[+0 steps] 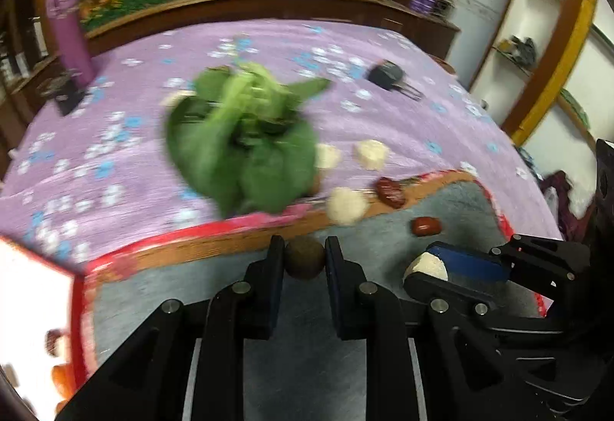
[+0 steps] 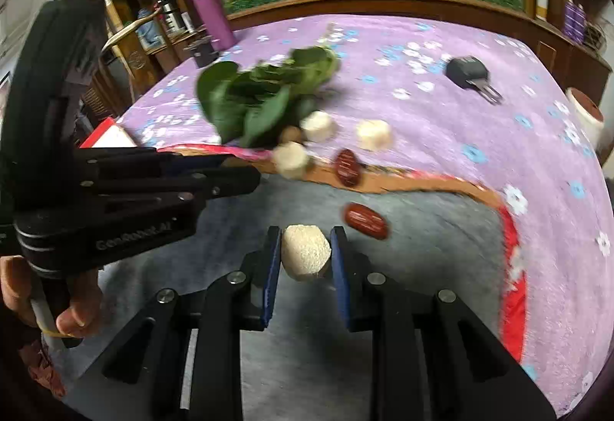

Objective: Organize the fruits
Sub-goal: 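Grasp a white cake cube with the right tool while the left tool grasps a brown longan, then carry both over the white tray and open the left tool, then the right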

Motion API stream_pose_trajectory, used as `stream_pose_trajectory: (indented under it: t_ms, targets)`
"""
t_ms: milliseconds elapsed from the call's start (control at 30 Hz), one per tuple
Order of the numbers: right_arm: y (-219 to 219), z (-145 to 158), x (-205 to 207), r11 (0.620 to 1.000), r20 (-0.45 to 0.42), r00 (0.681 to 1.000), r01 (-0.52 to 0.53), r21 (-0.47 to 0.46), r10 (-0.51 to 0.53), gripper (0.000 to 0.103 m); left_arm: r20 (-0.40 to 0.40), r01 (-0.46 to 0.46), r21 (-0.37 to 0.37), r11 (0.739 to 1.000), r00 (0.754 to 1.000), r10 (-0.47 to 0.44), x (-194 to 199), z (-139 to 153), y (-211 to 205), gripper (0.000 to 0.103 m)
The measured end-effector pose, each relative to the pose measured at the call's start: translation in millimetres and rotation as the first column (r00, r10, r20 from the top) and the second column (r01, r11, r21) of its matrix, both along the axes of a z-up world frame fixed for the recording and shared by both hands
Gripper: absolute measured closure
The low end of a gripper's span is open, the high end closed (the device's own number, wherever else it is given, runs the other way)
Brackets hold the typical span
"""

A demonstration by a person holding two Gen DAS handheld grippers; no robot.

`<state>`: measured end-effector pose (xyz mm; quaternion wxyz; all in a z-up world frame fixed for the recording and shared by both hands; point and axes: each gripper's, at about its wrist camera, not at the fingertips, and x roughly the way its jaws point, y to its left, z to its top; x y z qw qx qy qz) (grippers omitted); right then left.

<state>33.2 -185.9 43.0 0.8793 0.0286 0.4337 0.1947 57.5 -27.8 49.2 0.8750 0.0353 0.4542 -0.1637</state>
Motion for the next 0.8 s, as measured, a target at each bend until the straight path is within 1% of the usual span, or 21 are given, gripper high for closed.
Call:
stream_pose_trajectory:
  t_ms: [100,233,433,533,600,733,800]
  targets:
    - [21.5,6.6,1.1,0.999,0.006,1.000,-0.030,0.012,0.030,0.076,0.014,-0.081,0.005,0.997,0.997,0.081,-7.1,11.7,31.6,0.083]
    - [61.1,17.1,2.5,0.996,0.023,0.996,-0.089,0.015,0.089,0.075,0.035,-0.176,0.012,0.984,0.984,0.175,-16.8,22.7,77.9,0.083]
    - [137.5,33.2,10.5,0.982,0.037,0.983,-0.182,0.040,0.181,0.075,0.045,-0.314,0.042,0.948,0.949,0.312,-27.3,29.3,153.4,0.083]
    - [181.1,36.9,19.3,0.974,0.034,0.975,-0.220,0.044,0.219,0.075,0.044,-0.382,0.062,0.922,0.924,0.379,-29.1,27.3,191.9,0.083]
    - [205.0,36.2,23.3,0.970,0.025,0.970,-0.241,0.042,0.241,0.075,0.041,-0.413,0.072,0.908,0.911,0.411,-28.9,24.3,210.0,0.083]
    - [249.8,30.1,29.9,0.961,0.001,0.961,-0.275,0.032,0.275,0.075,0.026,-0.460,0.086,0.883,0.888,0.460,-30.0,15.1,243.6,0.083]
    - [266.1,26.5,31.3,0.957,-0.008,0.957,-0.291,0.019,0.291,0.075,0.016,-0.472,0.091,0.877,0.881,0.473,-31.2,10.6,252.6,0.083]
